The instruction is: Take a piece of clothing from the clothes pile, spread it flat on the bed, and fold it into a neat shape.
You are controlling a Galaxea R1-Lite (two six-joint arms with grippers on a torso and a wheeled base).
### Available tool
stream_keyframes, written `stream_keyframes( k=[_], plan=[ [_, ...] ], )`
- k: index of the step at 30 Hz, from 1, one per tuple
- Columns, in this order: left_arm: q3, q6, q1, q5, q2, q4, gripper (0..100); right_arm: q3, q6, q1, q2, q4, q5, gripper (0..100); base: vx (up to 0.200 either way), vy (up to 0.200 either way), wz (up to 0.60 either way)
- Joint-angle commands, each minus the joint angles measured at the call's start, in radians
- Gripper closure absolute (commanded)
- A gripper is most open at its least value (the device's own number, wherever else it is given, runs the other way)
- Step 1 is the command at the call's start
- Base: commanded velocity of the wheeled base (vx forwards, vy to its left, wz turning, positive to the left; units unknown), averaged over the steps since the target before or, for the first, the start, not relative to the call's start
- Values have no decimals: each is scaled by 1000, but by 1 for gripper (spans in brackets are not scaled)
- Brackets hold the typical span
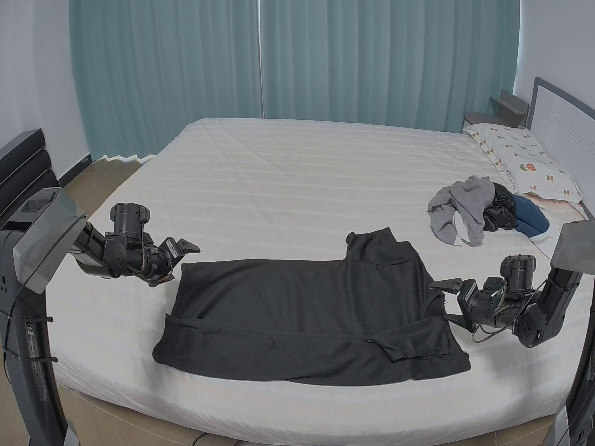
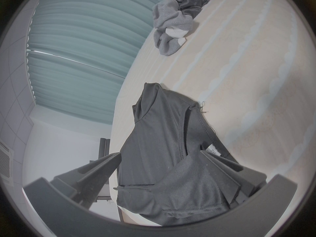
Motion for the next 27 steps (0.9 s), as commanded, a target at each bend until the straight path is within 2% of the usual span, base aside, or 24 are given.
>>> stream_keyframes(
  k=[1, 6, 10, 13, 21, 27],
  plan=[
    [-76, 49, -2, -9, 103, -1, 0, 4, 0, -4, 54, -25, -1, 0, 0, 0, 0],
    [-139, 93, 0, -8, 172, -32, 0, 2, 6, -7, 55, -26, 9, 0, 0, 0, 0],
    [-167, 90, 0, 8, 233, -162, 0, 6, 6, -6, 57, -31, 9, 0, 0, 0, 0],
    [-179, 90, 1, 22, 253, -197, 0, 6, 6, -3, 57, -31, 9, 0, 0, 0, 0],
    [-214, 88, 3, 78, 267, -203, 0, 6, 6, -3, 57, -31, 10, 0, 0, 0, 0],
    [-219, 85, 3, 83, 275, -208, 0, 4, 8, -3, 58, -31, 9, 0, 0, 0, 0]
  ],
)
